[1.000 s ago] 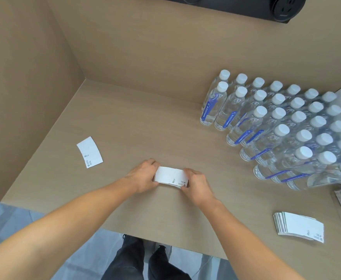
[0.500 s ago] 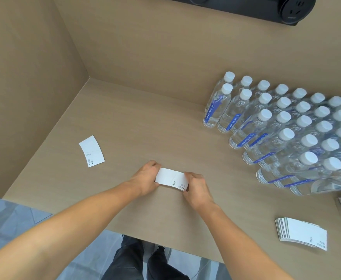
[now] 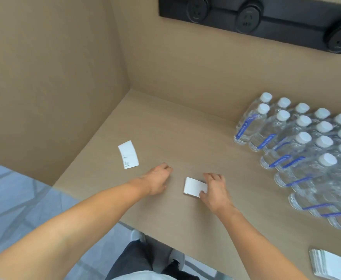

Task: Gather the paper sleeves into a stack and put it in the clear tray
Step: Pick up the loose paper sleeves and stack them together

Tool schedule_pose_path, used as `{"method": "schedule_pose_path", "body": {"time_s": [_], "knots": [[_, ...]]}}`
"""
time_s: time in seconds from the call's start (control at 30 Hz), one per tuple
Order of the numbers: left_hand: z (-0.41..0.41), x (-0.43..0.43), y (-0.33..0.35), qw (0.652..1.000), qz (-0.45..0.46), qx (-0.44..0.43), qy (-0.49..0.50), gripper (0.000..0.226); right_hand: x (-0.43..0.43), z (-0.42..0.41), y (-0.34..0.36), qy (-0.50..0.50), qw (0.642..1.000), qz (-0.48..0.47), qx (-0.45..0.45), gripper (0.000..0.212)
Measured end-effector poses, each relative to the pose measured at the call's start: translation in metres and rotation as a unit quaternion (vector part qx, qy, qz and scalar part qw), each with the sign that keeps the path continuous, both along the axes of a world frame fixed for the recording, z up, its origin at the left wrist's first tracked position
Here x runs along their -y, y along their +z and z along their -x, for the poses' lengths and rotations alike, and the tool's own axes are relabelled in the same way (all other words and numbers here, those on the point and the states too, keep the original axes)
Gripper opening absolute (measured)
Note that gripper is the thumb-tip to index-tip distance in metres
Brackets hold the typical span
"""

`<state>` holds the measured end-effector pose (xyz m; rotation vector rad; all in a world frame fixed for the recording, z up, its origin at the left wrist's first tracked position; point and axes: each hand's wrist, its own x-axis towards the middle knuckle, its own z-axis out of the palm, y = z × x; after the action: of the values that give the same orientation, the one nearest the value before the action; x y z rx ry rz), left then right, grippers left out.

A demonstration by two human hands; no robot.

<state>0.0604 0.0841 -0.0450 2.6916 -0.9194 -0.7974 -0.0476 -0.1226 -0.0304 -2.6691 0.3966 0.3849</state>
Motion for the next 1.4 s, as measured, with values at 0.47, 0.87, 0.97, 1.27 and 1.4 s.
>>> {"method": "schedule_pose_path", "body": {"time_s": [0.47,0.87,0.97,1.27,1.4], "knots": [[-0.120,-0.122,0.026,0.995,-0.069,0.047,-0.053,0.037,-0.144,-0.094,0.016,0.015,1.000,-0.021,-0.005,0.040],[-0.184,-0.161,0.004,0.981,-0.060,0.018,-0.182,0.052,-0.240,-0.136,-0.003,-0.129,0.989,-0.036,-0.065,0.033],[-0.186,-0.160,-0.003,0.976,-0.061,0.021,-0.206,0.061,-0.254,-0.140,-0.013,-0.152,0.986,-0.044,-0.060,0.039],[-0.176,-0.149,-0.016,0.984,-0.048,0.024,-0.172,0.039,-0.272,-0.146,-0.037,-0.193,0.980,-0.027,-0.044,0.050],[-0.176,-0.156,-0.013,0.981,-0.057,0.037,-0.184,0.023,-0.268,-0.142,-0.039,-0.200,0.978,-0.057,-0.021,0.039]]}}
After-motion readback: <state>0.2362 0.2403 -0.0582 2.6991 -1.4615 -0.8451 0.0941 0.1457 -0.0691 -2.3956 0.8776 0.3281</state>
